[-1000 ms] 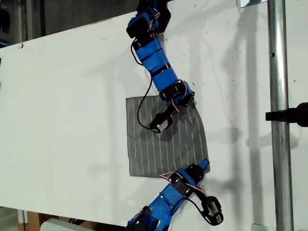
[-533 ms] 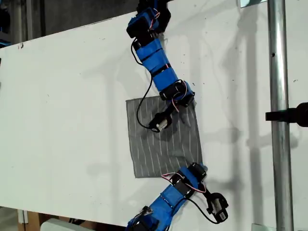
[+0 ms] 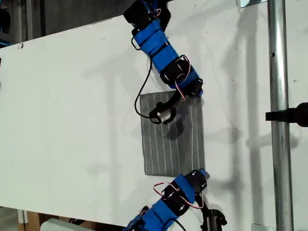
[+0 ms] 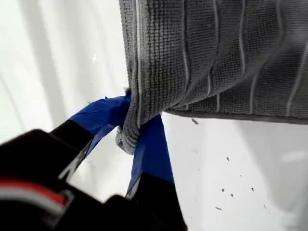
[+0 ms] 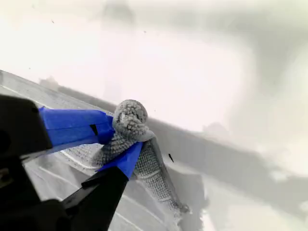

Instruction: Grasp corners of a towel and fold twice.

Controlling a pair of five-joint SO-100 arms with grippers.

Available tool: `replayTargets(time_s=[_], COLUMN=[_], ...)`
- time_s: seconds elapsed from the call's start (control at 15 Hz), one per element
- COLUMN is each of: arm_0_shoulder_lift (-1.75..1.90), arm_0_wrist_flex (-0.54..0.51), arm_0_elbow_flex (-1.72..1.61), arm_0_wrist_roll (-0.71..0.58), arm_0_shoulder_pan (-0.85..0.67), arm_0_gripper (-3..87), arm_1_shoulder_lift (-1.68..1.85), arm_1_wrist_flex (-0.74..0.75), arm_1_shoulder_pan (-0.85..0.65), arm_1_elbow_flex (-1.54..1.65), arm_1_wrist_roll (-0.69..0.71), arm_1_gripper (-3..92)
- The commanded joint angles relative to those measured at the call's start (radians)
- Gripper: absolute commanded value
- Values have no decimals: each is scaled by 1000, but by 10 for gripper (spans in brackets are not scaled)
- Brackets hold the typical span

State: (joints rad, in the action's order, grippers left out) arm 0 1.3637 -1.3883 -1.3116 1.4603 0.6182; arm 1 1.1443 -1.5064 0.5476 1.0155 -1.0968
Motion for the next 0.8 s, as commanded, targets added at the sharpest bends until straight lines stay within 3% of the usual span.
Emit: replayTargets(time_s=[0.0,0.13,0.4,0.53,0.67,0.73], arm_0_shoulder_lift=[138,219,344,387,430,456], arm_0_wrist_flex=[-78,-164,-173,-210,-216,-198], arm_0_elbow_flex=[-8,-152,-282,-284,-308,-359], arm_0_wrist_roll=[-3,-41,-368,-443,-469,-419], arm_0_shoulder_pan=[-86,-281,-724,-894,-897,-845], arm_0_gripper=[-28,-27,-27,-27,-27,-27], arm_1_shoulder_lift=[118,126,195,275,337,336], arm_1_wrist_flex=[-29,-72,-52,-49,-54,-28], arm_1_shoulder_pan=[-94,-259,-614,-750,-718,-664], arm_1_elbow_flex=[51,158,230,229,261,313], arm_1_wrist_roll=[9,80,354,492,497,457], arm_1_gripper=[-3,-3,-3,-3,-3,-3])
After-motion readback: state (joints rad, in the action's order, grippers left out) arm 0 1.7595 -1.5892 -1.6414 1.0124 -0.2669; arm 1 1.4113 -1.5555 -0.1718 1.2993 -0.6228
